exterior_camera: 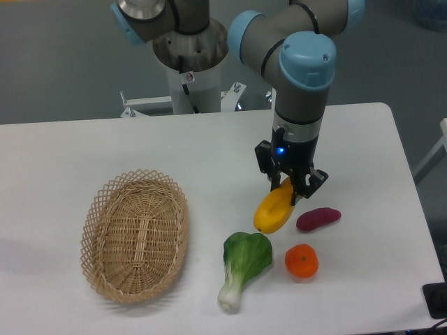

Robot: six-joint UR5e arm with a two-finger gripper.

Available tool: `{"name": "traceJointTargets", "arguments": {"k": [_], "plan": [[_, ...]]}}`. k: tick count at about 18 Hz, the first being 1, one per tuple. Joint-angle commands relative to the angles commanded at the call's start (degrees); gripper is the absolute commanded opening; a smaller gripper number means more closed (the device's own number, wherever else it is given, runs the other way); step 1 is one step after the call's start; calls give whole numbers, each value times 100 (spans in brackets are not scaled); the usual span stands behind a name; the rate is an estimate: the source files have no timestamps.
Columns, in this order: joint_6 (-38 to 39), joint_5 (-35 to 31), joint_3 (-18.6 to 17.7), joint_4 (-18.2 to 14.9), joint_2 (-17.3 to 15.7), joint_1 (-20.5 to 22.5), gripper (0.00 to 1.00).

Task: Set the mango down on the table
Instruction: 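Hold the yellow mango in the gripper just above the table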

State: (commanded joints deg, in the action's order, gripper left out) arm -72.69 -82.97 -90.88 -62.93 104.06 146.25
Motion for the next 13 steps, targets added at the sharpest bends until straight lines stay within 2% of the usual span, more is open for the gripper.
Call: {"name": "traceJointTargets", "arguments": {"k": [11, 13], "plan": [[9, 0, -53, 97, 96, -9, 26], [17, 0, -79, 297, 210, -9, 26]]}}
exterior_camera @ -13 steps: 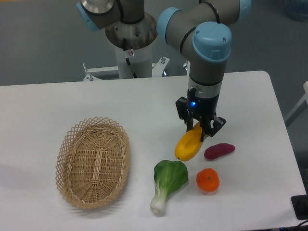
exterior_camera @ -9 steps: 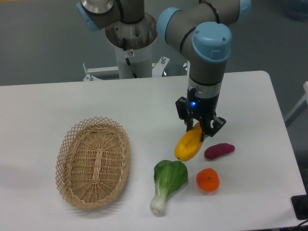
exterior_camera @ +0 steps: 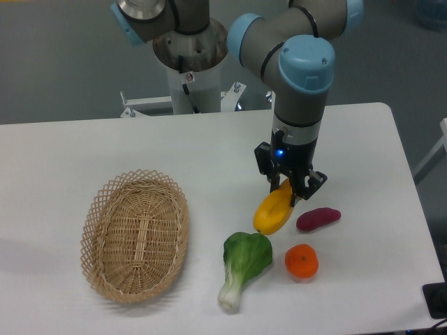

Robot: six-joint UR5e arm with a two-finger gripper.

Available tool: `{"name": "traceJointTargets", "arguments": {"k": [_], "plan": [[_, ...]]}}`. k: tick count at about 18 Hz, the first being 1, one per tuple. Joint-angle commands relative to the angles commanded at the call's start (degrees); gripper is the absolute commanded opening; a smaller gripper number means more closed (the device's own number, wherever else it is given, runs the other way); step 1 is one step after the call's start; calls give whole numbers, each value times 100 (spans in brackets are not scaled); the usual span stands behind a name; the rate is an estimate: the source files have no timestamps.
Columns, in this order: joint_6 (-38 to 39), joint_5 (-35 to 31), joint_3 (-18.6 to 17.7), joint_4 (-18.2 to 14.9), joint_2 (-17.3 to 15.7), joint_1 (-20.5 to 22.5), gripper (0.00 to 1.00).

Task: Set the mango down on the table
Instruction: 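Hold the yellow mango in the gripper just above the table, then lower the yellow mango onto the table and open the gripper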

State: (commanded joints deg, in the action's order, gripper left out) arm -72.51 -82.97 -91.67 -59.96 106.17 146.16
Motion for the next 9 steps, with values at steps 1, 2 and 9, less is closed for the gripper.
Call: {"name": "traceJointTargets", "arguments": {"k": [1, 2, 9], "plan": [[-9, 0, -79, 193, 62, 0, 26], [-9, 0, -166, 447, 114, 0, 26], [-533, -18, -763, 1285, 414, 9, 25]]}}
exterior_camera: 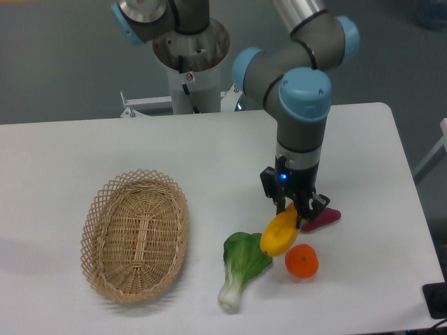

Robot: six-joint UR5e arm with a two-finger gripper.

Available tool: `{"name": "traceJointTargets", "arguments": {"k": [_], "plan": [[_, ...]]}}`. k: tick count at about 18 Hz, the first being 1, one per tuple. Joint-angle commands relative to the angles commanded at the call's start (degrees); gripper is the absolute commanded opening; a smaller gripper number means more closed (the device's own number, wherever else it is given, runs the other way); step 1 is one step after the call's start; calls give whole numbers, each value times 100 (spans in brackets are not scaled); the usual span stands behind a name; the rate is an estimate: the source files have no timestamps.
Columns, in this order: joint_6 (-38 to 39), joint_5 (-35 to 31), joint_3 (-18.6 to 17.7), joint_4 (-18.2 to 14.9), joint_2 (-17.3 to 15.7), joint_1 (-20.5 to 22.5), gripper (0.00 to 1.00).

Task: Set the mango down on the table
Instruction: 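Lower the yellow mango onto the table and open the gripper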

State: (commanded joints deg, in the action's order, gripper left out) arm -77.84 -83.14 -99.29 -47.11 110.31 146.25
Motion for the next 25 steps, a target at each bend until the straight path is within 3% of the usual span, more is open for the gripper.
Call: {"name": "traceJointTargets", "arguments": {"k": [3, 6, 15, 18, 19, 21, 25], "plan": [[-1045, -114, -528, -26, -281, 263, 25], [-1935, -123, -863, -18, -317, 413, 26], [-2060, -114, -1259, 0, -282, 431, 28], [-2060, -114, -1268, 9, -282, 431, 42], [-2051, -106, -1251, 18, -282, 431, 56], [-2051, -97, -1172, 26, -264, 440, 99], [-1990, -88, -1066, 35, -290, 448, 100]]}}
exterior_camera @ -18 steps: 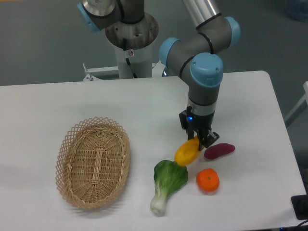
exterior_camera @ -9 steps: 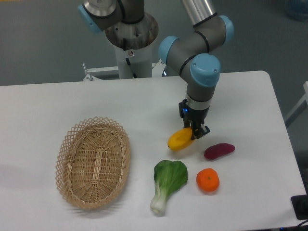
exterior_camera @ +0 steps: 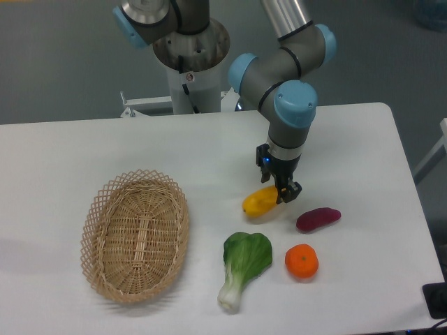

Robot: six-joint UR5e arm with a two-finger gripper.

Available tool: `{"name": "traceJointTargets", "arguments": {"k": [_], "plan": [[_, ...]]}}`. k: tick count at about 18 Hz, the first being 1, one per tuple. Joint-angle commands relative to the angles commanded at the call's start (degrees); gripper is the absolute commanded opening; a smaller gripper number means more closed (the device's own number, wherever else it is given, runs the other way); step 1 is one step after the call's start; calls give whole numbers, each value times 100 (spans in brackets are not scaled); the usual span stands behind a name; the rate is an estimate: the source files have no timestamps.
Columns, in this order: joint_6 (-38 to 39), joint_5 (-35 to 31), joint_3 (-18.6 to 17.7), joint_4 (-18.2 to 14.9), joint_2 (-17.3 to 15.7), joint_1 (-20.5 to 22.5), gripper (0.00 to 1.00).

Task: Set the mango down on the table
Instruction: 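Lower the yellow mango onto the table and open the gripper, then lift the open gripper up and away from the mango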

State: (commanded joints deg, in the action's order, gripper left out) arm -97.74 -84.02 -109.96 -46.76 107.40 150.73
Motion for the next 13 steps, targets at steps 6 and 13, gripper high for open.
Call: {"name": "traceJointTargets", "arguments": {"k": [6, 13], "plan": [[97, -17, 676, -254, -141, 26, 100], [413, 18, 1914, -1913, -299, 114, 100]]}}
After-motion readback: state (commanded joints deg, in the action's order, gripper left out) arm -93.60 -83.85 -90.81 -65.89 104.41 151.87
